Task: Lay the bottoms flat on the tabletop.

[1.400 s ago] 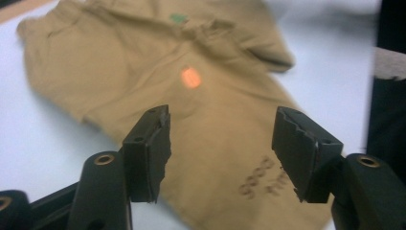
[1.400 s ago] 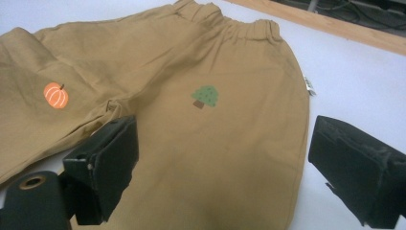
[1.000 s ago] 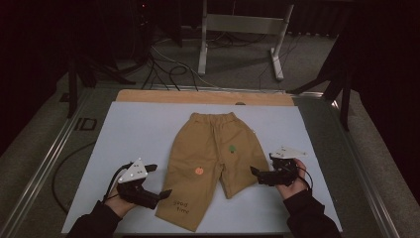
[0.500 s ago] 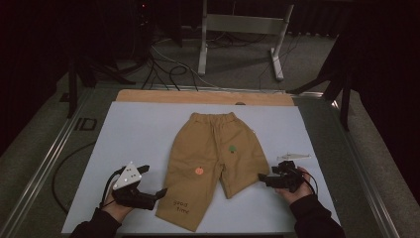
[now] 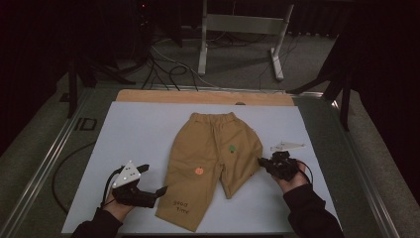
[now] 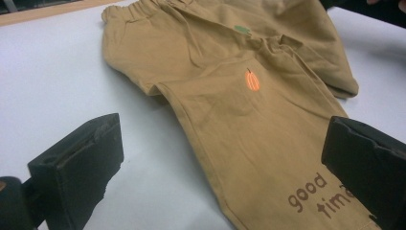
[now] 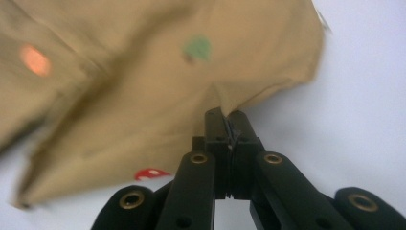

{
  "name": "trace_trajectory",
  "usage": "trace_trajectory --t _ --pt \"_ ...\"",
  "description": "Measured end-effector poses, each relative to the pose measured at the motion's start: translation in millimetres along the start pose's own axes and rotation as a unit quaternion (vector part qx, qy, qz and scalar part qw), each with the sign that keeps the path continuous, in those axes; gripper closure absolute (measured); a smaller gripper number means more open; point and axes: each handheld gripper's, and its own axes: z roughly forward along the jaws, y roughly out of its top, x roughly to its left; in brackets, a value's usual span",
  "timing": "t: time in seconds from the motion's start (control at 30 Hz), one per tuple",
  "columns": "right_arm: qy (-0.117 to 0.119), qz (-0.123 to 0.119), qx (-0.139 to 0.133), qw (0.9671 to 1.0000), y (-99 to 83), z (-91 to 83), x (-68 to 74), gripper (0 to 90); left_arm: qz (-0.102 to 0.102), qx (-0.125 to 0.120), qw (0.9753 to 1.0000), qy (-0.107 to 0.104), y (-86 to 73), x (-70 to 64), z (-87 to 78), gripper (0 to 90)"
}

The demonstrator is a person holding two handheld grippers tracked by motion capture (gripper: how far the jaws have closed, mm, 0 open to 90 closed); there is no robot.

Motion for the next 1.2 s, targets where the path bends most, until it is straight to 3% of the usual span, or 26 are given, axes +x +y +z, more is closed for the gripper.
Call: trace_trajectory --t 0.07,0.17,0.23,0.4,0.5,0.53,0.63,0.67,0.7,0.83,1.03,1.1,1.13,1.17,1.2 --pt "0.008 -0.02 -0.024 0.9995 20.5 -2.6 11.1 89.7 0.001 -0.001 1.0 0.0 0.3 0.0 0.3 1.5" --pt "0.019 -0.031 -0.04 0.9985 35.5 -1.5 16.9 89.7 0.002 -0.001 1.0 -0.003 0.4 -0.3 0.9 1.5" --pt "0.032 -0.048 -0.056 0.9968 58.6 2.6 29.8 89.7 0.003 -0.003 1.0 -0.004 0.6 -0.6 0.8 1.5" --pt "0.044 -0.076 -0.07 0.9936 85.0 10.8 49.4 89.7 0.004 -0.005 1.0 -0.002 0.8 0.3 0.0 1.5" --pt "0.072 -0.084 -0.071 0.9913 101.9 26.2 67.5 89.7 0.005 -0.007 1.0 -0.001 0.9 0.4 -0.8 1.5" --pt "0.072 -0.084 -0.071 0.9913 101.9 26.2 67.5 89.7 0.006 -0.007 1.0 -0.001 1.0 0.6 -1.1 1.5" --pt "0.099 -0.087 -0.07 0.9889 108.9 41.6 87.5 89.6 0.006 -0.011 0.9999 0.0 1.1 1.5 -1.5 1.5" --pt "0.112 -0.097 -0.067 0.9867 111.3 50.6 98.0 89.6 0.005 -0.012 0.9999 0.001 1.1 1.7 -1.7 1.5" --pt "0.112 -0.097 -0.067 0.9867 111.3 50.6 98.0 89.6 0.005 -0.012 0.9999 0.001 1.1 1.7 -1.7 1.5" --pt "0.136 -0.115 -0.057 0.9824 116.3 76.9 125.4 89.5 0.006 -0.013 0.9999 0.002 1.3 2.3 -2.4 1.5" --pt "0.154 -0.124 -0.035 0.9797 115.3 101.8 138.2 88.9 0.003 -0.015 0.9999 0.001 0.6 3.5 -2.7 1.5" --pt "0.162 -0.124 -0.028 0.9786 113.0 108.1 139.8 84.1 0.002 -0.016 0.9999 0.001 0.4 4.6 -2.9 1.5" --pt "0.168 -0.122 -0.026 0.9779 112.7 108.6 139.0 73.4 0.0 -0.015 0.9999 0.001 0.2 4.8 -2.8 1.5" --pt "0.183 -0.116 -0.022 0.976 113.0 108.3 138.9 68.0 0.0 -0.015 0.9999 0.001 0.2 4.8 -2.8 1.6" --pt "0.18 -0.118 -0.024 0.9763 113.1 105.8 137.8 63.7 0.0 -0.015 0.9999 0.001 0.0 4.8 -2.6 1.5"
